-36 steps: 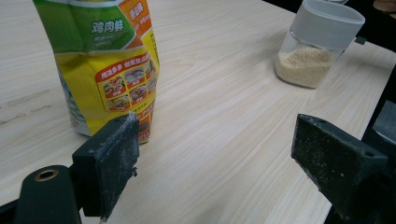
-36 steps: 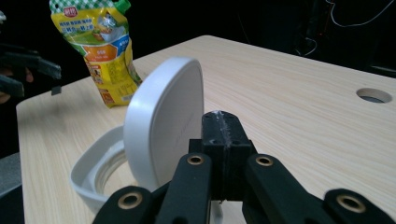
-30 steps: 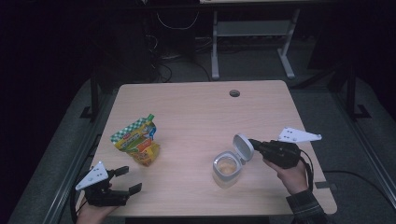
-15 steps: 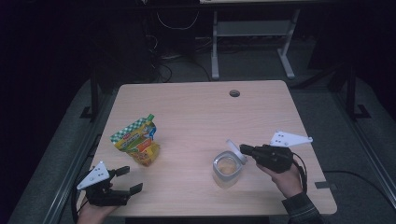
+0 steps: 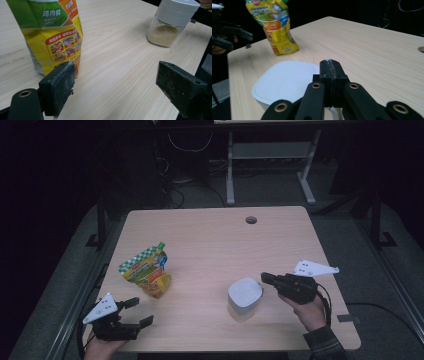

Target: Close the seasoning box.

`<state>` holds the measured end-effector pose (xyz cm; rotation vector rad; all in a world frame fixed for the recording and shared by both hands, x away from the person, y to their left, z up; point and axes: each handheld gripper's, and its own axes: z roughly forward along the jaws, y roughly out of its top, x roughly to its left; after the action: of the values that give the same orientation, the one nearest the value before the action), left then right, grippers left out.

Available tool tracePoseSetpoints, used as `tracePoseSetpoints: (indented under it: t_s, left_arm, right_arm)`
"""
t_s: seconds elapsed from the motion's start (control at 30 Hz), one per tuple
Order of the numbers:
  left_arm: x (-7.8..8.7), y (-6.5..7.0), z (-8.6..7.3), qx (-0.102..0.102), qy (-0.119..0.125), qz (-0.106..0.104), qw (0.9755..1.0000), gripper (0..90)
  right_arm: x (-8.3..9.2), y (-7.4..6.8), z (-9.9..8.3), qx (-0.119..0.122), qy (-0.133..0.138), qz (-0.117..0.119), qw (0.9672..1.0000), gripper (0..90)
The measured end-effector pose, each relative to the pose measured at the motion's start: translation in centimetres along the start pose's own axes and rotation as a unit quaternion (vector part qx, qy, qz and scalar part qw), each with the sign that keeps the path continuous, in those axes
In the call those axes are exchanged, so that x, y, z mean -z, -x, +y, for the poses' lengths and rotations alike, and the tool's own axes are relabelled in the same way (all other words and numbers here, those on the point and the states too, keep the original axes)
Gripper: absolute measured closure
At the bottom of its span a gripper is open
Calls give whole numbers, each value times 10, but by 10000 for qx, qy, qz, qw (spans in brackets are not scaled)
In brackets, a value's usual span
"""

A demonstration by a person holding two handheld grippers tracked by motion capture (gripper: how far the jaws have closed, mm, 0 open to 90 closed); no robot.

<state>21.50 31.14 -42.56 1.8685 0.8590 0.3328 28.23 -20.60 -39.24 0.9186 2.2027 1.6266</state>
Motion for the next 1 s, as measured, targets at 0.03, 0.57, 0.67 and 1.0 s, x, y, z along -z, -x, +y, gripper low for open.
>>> tracePoseSetpoints:
  t_s: [0.03,0.57,0.67,1.0]
  left_arm:
    - [0,0,-1,10,-20,10,10000,147]
    - [2,1,-4,-53,-91,39,9999,147]
    - [0,1,-5,-81,-132,7,9999,148]
    - [-2,2,-6,-84,-301,23,9995,148]
  right_arm:
    - [1,1,0,-27,13,-6,10000,874]
    - [6,21,-23,-193,-256,-718,9969,495]
    - [9,23,-30,-262,-360,-808,9957,456]
    - [24,29,-54,-397,-463,-1179,9912,331]
